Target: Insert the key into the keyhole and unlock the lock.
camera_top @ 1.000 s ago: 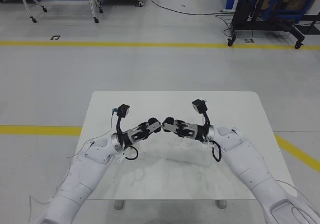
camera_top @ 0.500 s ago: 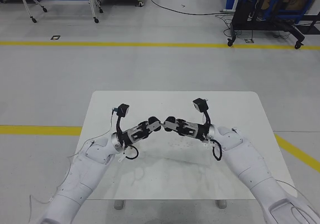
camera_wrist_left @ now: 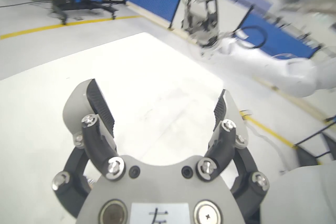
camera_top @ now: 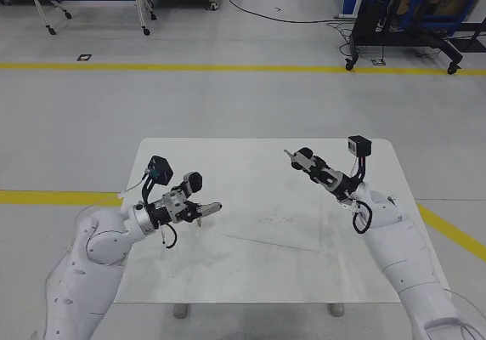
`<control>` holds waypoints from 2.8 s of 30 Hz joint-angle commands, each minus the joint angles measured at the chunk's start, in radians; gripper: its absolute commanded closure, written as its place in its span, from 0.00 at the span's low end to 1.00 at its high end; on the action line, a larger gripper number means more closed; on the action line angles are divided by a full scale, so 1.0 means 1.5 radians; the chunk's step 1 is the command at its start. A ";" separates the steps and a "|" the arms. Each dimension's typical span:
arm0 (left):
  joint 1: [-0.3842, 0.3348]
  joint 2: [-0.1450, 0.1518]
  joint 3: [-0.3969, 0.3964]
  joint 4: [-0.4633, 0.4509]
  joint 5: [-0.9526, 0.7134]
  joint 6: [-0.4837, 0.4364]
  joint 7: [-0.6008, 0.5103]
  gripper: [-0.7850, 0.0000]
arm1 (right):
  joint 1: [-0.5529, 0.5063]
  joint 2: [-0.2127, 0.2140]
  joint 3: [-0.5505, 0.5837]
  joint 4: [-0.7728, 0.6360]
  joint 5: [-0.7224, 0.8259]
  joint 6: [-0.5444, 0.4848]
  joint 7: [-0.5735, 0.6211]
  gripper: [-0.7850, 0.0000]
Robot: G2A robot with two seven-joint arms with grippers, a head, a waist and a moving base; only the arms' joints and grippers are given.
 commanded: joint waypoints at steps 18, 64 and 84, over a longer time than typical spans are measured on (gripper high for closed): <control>0.027 -0.014 0.147 -0.078 0.451 0.324 -0.212 0.31 | -0.008 -0.001 0.007 0.001 -0.018 0.000 -0.028 1.00; -0.070 -0.044 0.212 0.059 0.414 0.425 -0.251 1.00 | -0.008 -0.001 0.007 0.001 -0.018 0.000 -0.028 1.00; -0.084 -0.043 0.192 0.070 0.361 0.366 -0.263 1.00 | -0.008 -0.001 0.007 0.001 -0.018 0.000 -0.028 1.00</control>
